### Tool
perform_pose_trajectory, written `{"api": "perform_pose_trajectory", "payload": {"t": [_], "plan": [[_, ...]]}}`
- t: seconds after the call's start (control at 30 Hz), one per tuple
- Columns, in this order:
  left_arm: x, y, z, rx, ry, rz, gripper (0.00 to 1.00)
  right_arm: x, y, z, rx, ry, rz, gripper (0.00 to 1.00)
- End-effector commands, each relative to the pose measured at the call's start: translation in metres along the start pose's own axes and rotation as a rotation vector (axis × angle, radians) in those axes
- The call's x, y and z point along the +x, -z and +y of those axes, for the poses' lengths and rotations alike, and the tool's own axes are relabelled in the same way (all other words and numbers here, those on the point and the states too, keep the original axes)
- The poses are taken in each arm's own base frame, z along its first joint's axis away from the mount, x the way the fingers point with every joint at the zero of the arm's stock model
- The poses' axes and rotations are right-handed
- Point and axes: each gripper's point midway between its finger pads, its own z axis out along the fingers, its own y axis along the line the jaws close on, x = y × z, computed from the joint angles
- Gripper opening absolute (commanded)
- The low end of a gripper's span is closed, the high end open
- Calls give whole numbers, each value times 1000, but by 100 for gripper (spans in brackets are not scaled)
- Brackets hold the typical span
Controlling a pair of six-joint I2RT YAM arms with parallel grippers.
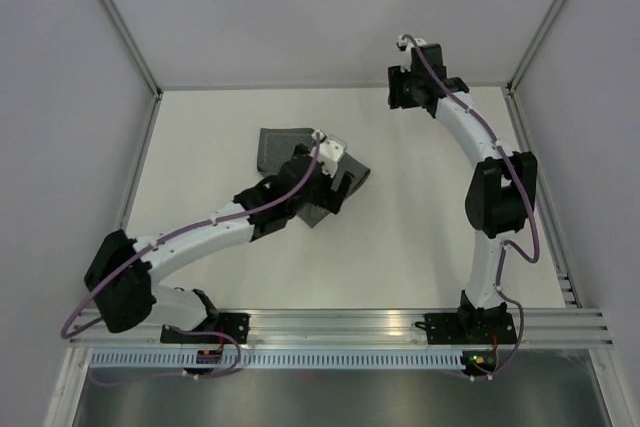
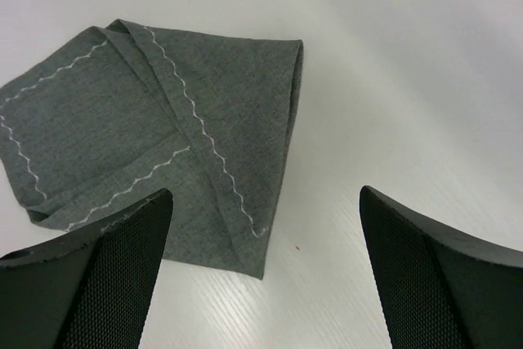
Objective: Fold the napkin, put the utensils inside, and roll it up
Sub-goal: Roll the napkin with the utensil
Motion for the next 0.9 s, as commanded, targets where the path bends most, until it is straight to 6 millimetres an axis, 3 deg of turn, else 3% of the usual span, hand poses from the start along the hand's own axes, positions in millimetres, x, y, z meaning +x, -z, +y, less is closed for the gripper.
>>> {"api": "perform_pose_trajectory", "payload": {"t": [0.0,0.03,0.2,0.23,0.37,0.5,0.53,0.67,0.87], "plan": [[-13,-29,-4,-122,-170,-18,99,32,22,1,-67,4,73,54],[-9,-34,0,-176,-214,-1,97,38,26,-1,-80,6,82,53],[34,-65,-25,-186,-389,101,89,72,40,-3,-195,20,142,50],[35,-70,-27,-200,-411,93,86,74,41,-5,-223,7,146,48],[51,-81,-42,-224,-491,121,82,89,38,-20,-229,-9,173,45],[66,-91,-38,-297,-530,158,80,104,30,-29,-249,-42,205,43],[76,-95,-39,-302,-551,179,80,106,29,-34,-247,-51,207,43],[81,-102,-50,-313,-603,197,78,112,27,-43,-249,-75,216,42],[100,-111,-46,-380,-630,268,77,116,26,-54,-240,-104,227,40]]}}
